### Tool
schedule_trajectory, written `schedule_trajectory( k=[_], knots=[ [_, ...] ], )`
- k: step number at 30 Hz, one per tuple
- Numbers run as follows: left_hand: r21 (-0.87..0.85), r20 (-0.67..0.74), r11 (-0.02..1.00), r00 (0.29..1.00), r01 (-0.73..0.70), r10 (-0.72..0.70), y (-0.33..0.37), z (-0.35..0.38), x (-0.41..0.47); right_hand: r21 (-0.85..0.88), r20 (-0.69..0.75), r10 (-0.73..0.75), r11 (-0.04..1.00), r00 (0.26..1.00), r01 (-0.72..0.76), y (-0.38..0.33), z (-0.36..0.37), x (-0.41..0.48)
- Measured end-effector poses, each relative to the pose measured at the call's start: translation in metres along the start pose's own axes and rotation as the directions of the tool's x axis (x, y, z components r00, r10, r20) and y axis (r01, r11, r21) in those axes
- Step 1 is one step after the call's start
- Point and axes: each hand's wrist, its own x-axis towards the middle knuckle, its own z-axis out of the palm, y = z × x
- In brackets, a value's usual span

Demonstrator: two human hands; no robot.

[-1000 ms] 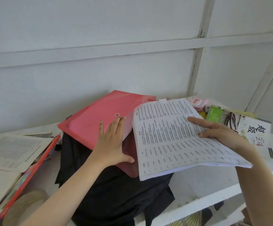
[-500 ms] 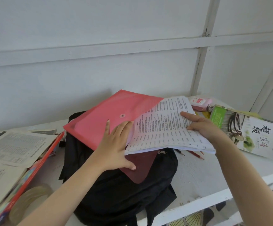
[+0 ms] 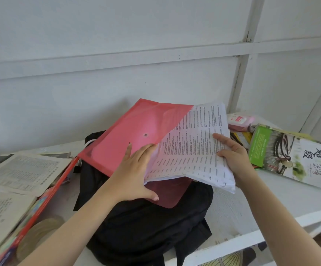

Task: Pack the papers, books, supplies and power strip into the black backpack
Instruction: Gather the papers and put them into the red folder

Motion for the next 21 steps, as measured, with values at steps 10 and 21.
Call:
schedule_trajectory(
  k=[10,21],
  knots=[
    [-0.111,0.001,0.992,0.998,0.055,-0.055,-0.009,-0.004,0.001,0.028,-0.017,-0.087,0.996,0.996,0.087,0.014,0.001,-0.001],
    [-0.129,-0.024,0.991,0.998,0.048,-0.052,-0.021,0.007,0.004,-0.010,-0.028,-0.140,0.990,0.990,0.139,0.018,-0.001,0.000]
  ],
)
